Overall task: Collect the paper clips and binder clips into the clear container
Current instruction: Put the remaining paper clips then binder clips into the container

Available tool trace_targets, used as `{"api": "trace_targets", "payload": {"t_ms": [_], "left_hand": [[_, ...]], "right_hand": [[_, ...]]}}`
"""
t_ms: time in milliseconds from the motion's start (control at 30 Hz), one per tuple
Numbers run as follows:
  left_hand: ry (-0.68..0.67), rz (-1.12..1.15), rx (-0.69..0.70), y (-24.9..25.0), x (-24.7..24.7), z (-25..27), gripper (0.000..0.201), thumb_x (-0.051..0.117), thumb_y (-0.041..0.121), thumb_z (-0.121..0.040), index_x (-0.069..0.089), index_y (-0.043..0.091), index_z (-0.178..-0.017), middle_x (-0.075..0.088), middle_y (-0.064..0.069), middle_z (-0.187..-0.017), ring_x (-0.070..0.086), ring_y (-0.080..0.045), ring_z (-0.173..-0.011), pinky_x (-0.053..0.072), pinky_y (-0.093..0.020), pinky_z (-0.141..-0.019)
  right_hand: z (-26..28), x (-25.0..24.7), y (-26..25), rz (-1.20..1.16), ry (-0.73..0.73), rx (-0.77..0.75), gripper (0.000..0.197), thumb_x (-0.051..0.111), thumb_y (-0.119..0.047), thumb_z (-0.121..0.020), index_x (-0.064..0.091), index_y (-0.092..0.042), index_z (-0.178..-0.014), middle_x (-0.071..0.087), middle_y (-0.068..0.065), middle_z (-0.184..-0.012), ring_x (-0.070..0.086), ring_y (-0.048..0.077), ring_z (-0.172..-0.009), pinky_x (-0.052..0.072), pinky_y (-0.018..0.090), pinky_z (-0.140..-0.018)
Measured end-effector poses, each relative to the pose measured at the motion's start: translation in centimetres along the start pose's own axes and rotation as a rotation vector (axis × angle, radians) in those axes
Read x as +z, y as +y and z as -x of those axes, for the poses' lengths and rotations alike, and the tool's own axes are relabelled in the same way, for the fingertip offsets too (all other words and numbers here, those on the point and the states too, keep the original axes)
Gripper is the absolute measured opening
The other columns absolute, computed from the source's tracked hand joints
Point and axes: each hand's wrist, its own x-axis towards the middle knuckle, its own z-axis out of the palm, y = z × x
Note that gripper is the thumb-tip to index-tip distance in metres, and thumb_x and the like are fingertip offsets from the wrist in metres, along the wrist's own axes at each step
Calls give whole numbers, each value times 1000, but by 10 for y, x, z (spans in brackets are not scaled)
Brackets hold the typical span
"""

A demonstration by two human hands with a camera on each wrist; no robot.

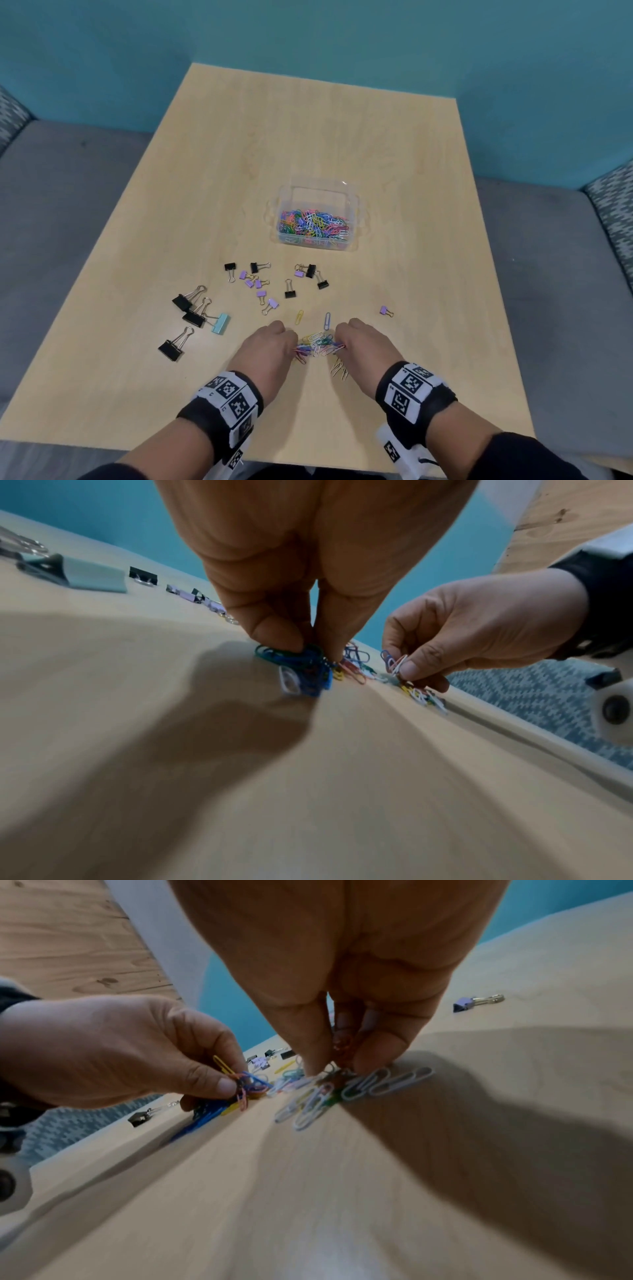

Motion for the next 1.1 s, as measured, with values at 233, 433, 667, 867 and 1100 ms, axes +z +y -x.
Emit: {"api": "trace_targets", "payload": {"t_ms": [233, 433, 667, 867, 1100], "left_hand": [[-47, 280, -84, -3, -22, 1, 10, 55, 23, -86, 63, 24, -80, 51, 7, -79, 53, -13, -75, 43, -29, -69], [-39, 591, -159, -6, -56, -13, 15, 70, 21, -79, 63, 27, -67, 59, 10, -62, 55, -6, -57, 48, -26, -61], [197, 627, -105, -7, -127, -92, 12, 72, 21, -80, 65, 20, -70, 54, 8, -49, 49, -8, -45, 39, -23, -47], [262, 480, -131, 5, -154, -159, 5, 67, 20, -81, 67, 20, -76, 61, 7, -64, 60, -18, -65, 42, -25, -57], [323, 542, -166, -8, -134, -135, 28, 60, 15, -84, 66, 19, -112, 66, -1, -106, 62, -19, -91, 48, -29, -86]], "right_hand": [[-2, -25, 7, -159, -48, 15, 6, 53, -20, -85, 51, -22, -81, 51, -2, -84, 50, 19, -73, 36, 30, -62], [-15, -64, 7, -324, -41, 16, 14, 65, -21, -79, 54, -26, -74, 52, -10, -67, 45, 1, -57, 37, 22, -58], [-79, -142, 4, -327, 185, -31, 10, 68, -18, -81, 60, -14, -79, 54, -5, -67, 46, 9, -58, 36, 25, -56], [-145, -172, -1, -189, 212, 67, 6, 66, -19, -80, 60, -18, -81, 61, -2, -76, 59, 19, -69, 45, 28, -58], [-113, -156, 4, -141, 291, 68, 33, 58, -22, -86, 61, -15, -119, 60, 7, -108, 59, 26, -96, 45, 31, -81]]}}
